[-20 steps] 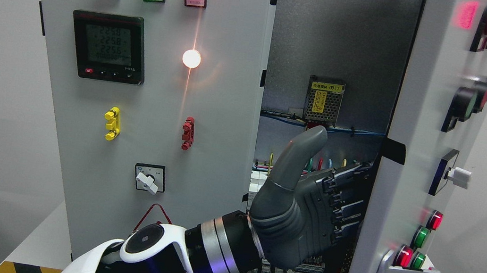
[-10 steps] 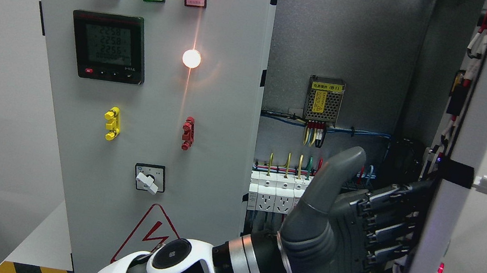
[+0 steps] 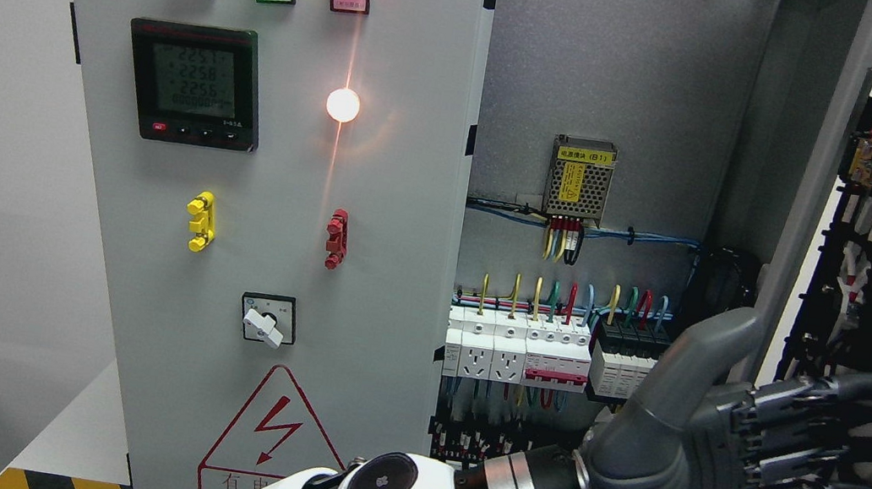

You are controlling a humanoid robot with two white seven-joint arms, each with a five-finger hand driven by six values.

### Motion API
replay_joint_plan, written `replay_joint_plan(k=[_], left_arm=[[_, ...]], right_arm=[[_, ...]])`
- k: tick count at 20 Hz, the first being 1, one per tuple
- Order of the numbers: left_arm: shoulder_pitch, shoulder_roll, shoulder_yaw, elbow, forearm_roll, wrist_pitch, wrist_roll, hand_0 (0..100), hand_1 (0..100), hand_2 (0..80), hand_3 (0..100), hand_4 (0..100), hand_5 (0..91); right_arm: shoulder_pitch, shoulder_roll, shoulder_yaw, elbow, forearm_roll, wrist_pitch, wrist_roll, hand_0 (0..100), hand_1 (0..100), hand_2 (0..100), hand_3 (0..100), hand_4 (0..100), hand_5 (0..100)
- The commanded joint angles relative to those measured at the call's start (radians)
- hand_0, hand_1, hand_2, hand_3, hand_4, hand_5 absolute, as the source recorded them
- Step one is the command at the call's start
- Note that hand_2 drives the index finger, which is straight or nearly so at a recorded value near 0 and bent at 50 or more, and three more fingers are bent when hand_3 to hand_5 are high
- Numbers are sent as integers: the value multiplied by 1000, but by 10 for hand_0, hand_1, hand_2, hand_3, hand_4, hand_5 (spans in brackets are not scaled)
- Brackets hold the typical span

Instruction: Open door with both hands

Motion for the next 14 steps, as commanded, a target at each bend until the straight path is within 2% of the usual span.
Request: replay_joint_plan(k=[1,10,14], left_arm=[[-14,-132,-37,82,-8,6,-1,0,0,0,0,0,0],[-35,-231,-41,157,-48,6,-1,0,0,0,0,0,0],[-48,-235,-43,183,-61,6,-1,0,0,0,0,0,0]], right_arm=[[0,0,0,0,-9,0,4,191,0,0,0,0,0],[0,0,0,0,-9,0,4,191,0,0,0,0,0],[0,0,0,0,-9,0,4,191,0,0,0,0,0]])
